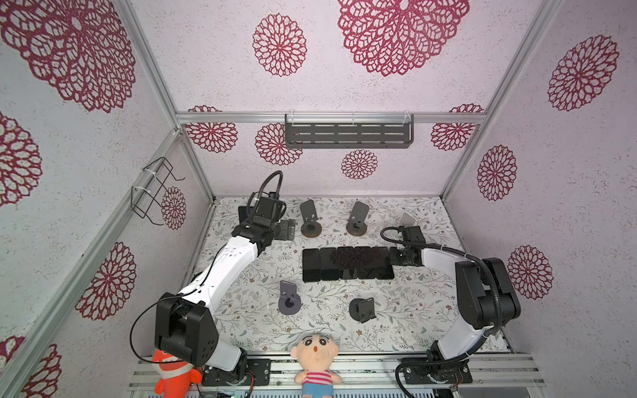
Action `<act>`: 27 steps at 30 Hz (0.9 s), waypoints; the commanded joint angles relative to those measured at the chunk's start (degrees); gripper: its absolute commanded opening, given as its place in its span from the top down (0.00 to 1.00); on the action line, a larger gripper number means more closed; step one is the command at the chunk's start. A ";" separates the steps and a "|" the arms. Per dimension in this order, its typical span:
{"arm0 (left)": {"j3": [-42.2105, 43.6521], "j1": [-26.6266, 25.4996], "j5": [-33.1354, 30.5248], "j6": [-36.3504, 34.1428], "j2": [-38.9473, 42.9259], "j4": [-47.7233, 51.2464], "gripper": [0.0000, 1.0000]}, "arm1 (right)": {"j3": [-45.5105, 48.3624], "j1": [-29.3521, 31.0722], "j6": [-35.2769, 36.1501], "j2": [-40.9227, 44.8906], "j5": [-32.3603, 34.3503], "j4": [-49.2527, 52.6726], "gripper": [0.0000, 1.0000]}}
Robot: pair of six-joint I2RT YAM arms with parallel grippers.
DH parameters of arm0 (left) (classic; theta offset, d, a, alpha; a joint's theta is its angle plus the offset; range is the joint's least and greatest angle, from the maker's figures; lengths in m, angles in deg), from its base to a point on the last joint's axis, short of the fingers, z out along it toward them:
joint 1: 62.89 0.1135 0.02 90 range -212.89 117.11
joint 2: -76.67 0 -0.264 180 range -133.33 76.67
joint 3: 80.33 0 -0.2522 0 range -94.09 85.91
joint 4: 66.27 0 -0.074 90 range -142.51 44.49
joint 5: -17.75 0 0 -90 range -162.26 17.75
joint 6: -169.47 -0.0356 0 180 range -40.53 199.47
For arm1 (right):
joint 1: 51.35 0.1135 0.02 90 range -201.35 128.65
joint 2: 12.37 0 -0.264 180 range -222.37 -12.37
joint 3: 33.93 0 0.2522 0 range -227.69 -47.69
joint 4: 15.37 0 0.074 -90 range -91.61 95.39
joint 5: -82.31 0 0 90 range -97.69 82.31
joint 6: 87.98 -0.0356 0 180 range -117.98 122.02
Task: Remove the phone from the phone stand
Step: 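Move the left gripper to the teal-edged phone on its stand, then grip the teal-edged phone with the left gripper and lift it off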
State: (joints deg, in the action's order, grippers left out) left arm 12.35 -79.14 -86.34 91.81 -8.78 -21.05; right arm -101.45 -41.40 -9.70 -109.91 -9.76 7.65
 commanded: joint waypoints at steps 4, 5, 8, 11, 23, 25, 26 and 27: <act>4.80 11.31 6.18 -5.18 1.40 -9.52 0.03 | 0.43 0.42 -0.84 2.81 -0.50 -0.19 0.97; 4.97 12.71 7.60 -5.20 1.15 -10.09 0.03 | 0.39 0.42 -0.73 2.68 -0.54 -0.18 0.97; 5.88 16.25 12.11 -5.39 0.13 -13.09 0.03 | 0.32 0.42 -0.64 2.40 -0.83 -0.25 0.97; 4.31 18.97 17.51 -5.71 -3.02 -13.72 0.03 | 0.28 0.42 -0.52 2.26 -0.90 -0.29 0.97; -4.56 20.83 18.77 -11.61 -15.36 -11.13 0.03 | -0.03 0.41 -0.05 2.36 -0.17 0.32 0.97; -5.64 21.08 18.73 -12.02 -16.97 -10.64 0.03 | -0.11 0.35 0.04 2.35 0.03 0.41 0.97; -5.93 21.17 18.70 -12.15 -17.44 -10.63 0.02 | -0.12 0.37 0.08 2.35 0.19 0.50 0.97; -6.22 21.30 18.72 -12.30 -17.79 -10.70 0.03 | -0.21 0.40 0.03 2.28 0.21 0.56 0.97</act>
State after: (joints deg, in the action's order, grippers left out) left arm 7.61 -58.51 -68.44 82.17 -25.52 -31.67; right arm -101.45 -41.37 -9.64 -109.30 -10.00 7.37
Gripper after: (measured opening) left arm 0.974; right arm 0.056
